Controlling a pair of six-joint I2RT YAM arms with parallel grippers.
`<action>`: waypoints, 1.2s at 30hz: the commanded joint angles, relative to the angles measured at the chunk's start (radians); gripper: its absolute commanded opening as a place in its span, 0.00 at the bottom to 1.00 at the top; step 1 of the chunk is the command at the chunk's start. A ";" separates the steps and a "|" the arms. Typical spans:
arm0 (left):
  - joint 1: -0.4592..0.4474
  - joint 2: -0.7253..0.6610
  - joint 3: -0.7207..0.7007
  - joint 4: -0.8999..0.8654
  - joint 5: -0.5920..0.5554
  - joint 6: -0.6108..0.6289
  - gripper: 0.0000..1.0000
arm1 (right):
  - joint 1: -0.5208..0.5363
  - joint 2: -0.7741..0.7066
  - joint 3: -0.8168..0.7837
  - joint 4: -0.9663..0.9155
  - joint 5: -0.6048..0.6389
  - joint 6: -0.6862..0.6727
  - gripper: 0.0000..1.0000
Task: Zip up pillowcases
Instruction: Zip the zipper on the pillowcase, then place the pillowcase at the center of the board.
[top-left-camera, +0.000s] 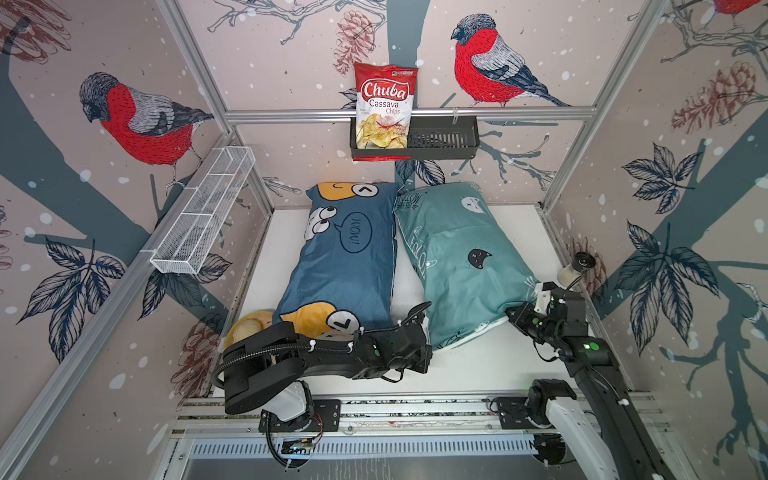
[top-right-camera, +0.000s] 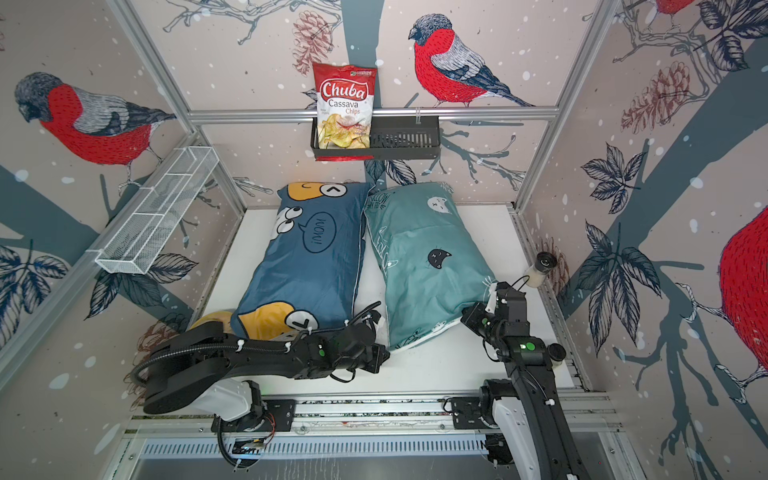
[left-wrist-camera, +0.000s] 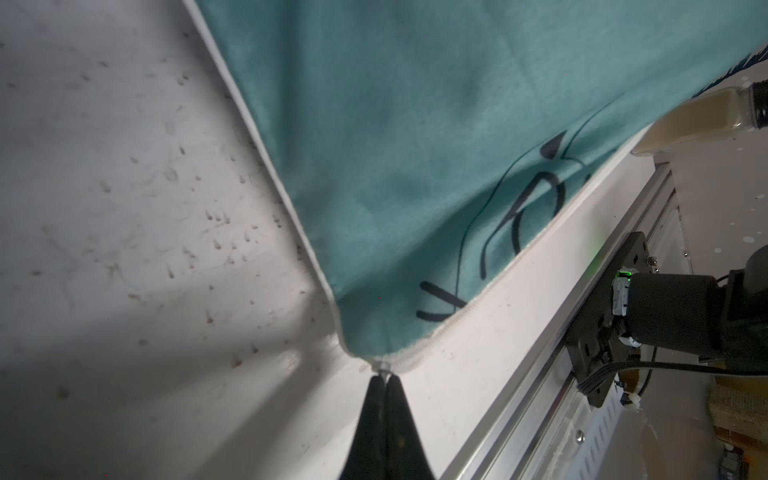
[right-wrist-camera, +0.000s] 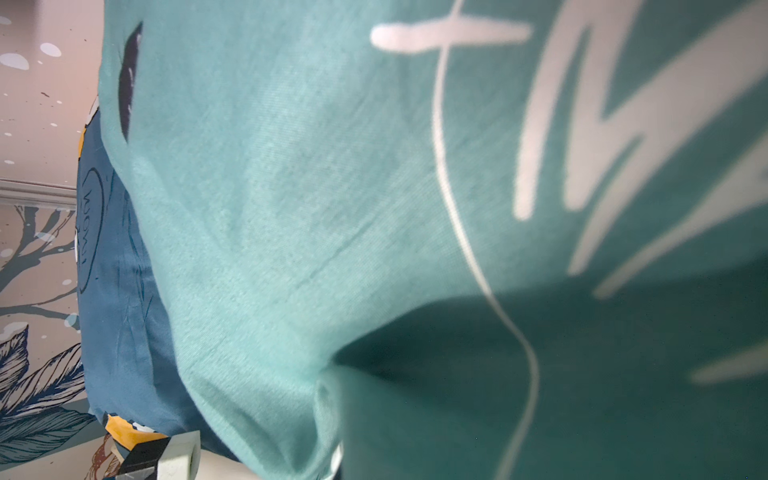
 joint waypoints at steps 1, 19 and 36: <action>-0.001 -0.004 0.033 -0.030 -0.028 0.023 0.00 | 0.035 -0.014 -0.005 0.024 -0.021 -0.011 0.00; 0.128 -0.300 0.156 -0.457 -0.400 0.208 0.85 | 0.661 -0.010 0.288 -0.253 0.473 0.161 1.00; 0.765 -0.521 0.010 -0.197 -0.760 0.581 1.00 | -0.167 0.298 0.338 0.241 0.099 -0.273 1.00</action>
